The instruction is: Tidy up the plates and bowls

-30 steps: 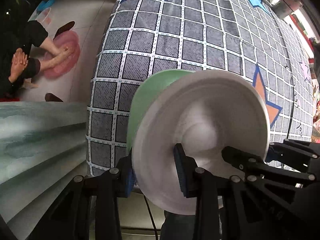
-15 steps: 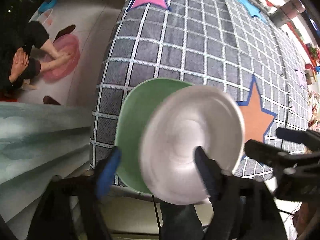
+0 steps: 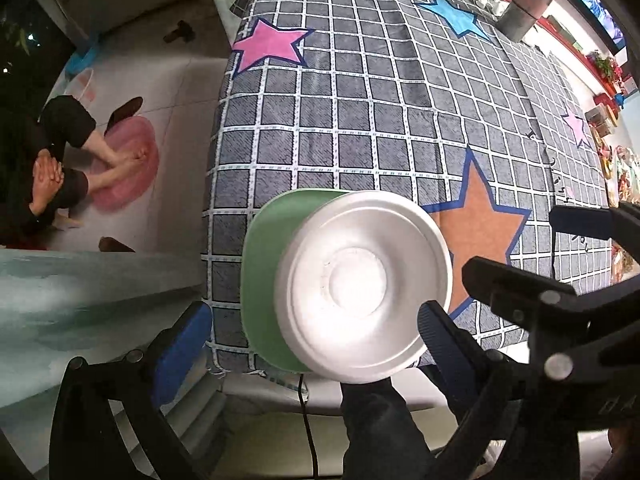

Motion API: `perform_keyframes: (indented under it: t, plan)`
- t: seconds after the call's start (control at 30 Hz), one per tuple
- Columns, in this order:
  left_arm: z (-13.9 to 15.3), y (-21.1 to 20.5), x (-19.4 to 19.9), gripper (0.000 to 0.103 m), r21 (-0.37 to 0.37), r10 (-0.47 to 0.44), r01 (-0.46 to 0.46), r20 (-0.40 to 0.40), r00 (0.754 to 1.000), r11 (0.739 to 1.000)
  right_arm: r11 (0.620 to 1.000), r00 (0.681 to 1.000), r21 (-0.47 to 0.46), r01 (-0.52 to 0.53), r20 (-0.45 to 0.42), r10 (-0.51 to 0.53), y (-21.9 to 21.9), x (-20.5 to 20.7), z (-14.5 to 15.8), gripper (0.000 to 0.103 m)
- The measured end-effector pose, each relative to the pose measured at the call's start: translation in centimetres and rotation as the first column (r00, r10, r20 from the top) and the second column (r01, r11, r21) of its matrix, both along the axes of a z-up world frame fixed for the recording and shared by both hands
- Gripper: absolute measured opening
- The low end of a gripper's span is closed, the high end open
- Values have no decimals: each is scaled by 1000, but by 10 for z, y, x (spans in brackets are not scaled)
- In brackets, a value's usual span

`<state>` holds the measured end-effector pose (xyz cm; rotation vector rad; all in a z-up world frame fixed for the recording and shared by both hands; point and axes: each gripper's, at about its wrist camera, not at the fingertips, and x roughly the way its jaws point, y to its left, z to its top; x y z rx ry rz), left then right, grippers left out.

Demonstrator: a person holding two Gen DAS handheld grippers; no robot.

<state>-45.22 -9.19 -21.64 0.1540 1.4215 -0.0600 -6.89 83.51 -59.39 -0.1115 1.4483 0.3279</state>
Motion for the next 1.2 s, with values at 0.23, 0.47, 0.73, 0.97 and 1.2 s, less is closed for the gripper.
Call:
perform_keyframes:
  t: [0.23,0.47,0.73,0.97,1.2]
  plan:
    - [2,1,-5,103,8,-13,13,-4,1000,1000,1000,1000,-8,-11,-13,11,-32,-26,19,102]
    - [6,-4,-4,103,36,-53,52,9,999,998,1000,1000,-6,-21,-14,21,-43,-41,28,102]
    - [7,-3,-3,103,57,-62,61,16,998,996,999,999,3,-33,-16,33,-50,-59,33,102]
    - [3,-3,-1,103,51,-53,53,-4,999,997,999,999,1,-49,-15,49,-50,-68,36,102]
    - [2,-3,0,103,85,10,-12,24,1000,996,998,997,3,-64,-47,64,-56,-66,29,102]
